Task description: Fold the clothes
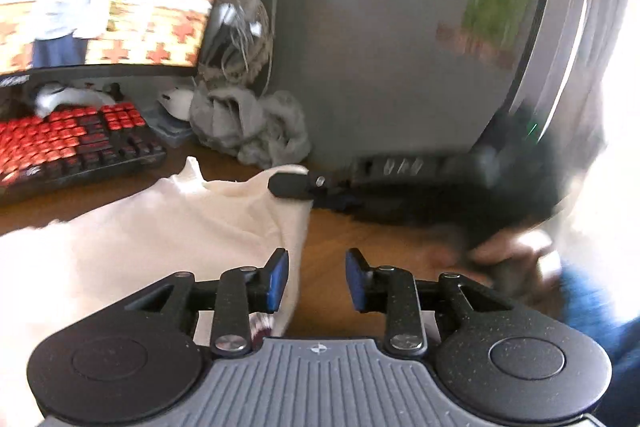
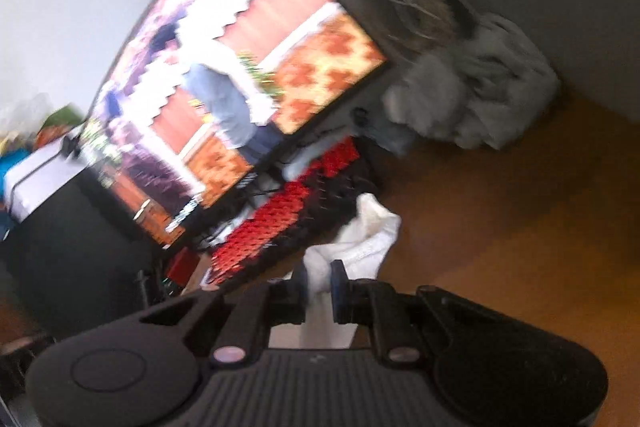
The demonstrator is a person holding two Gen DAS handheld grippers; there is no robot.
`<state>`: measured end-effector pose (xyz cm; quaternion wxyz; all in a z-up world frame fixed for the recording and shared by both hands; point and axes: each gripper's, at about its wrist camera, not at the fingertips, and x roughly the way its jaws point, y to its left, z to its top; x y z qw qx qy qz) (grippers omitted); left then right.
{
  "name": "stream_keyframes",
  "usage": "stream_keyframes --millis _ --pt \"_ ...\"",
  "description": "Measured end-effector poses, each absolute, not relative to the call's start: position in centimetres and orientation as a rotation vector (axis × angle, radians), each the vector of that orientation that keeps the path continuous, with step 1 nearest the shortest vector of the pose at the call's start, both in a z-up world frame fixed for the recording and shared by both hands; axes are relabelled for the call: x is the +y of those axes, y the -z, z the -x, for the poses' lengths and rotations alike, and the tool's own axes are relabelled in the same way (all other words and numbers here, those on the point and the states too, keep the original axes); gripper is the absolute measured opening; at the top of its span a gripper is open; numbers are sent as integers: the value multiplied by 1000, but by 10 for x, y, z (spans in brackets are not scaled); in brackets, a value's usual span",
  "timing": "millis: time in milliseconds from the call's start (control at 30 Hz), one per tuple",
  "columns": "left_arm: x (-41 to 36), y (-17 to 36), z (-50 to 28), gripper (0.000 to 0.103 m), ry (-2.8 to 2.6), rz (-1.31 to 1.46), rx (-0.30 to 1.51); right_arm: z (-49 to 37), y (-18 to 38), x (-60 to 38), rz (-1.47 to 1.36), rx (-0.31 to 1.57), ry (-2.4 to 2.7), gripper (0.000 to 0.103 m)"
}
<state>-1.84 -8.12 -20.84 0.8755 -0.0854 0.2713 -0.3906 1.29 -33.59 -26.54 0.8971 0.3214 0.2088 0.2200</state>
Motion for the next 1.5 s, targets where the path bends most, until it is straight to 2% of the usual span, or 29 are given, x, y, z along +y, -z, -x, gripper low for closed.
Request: stream_keyframes --millis 133,233,367,500,633,733,833,900,933,967,1067,1133,1200,1233,1333,1433,1500 --pt "-11 188 47 29 669 292 504 -13 242 -308 -557 395 -547 11" --pt "37 196 57 10 491 379 505 -9 223 -275 -448 354 -638 11" --pt "85 230 68 9 387 619 537 8 207 -218 -271 321 -817 11" --pt "106 240 77 9 383 697 520 17 220 -159 -123 413 -979 11" --pt "117 248 72 9 392 746 515 8 249 -129 -83 551 -965 11" --pt "122 251 61 9 399 762 518 6 247 -134 -144 566 -957 11" --pt "126 248 43 10 409 774 509 15 230 -139 -144 492 -955 11" --pt "125 243 28 19 407 774 497 19 227 -136 -106 476 -963 11" --pt "125 242 19 32 404 766 503 18 229 -133 -83 496 -968 12" --pt "125 241 11 38 401 759 509 16 234 -130 -63 530 -969 12" --pt "120 238 -13 38 391 724 554 16 244 -130 -68 564 -958 15" --pt "119 242 -27 37 394 726 600 18 242 -133 -99 571 -986 28" --pt "117 244 -38 37 394 721 637 24 242 -132 -110 562 -1006 36" --pt "116 244 -41 36 399 708 640 28 241 -131 -103 553 -1013 37" --pt "111 242 -46 12 391 661 645 40 243 -126 -73 524 -1024 37" --pt "108 240 -47 11 374 640 634 40 247 -126 -107 541 -1027 36" --pt "111 235 -41 1 320 610 580 38 252 -126 -117 548 -1020 34"
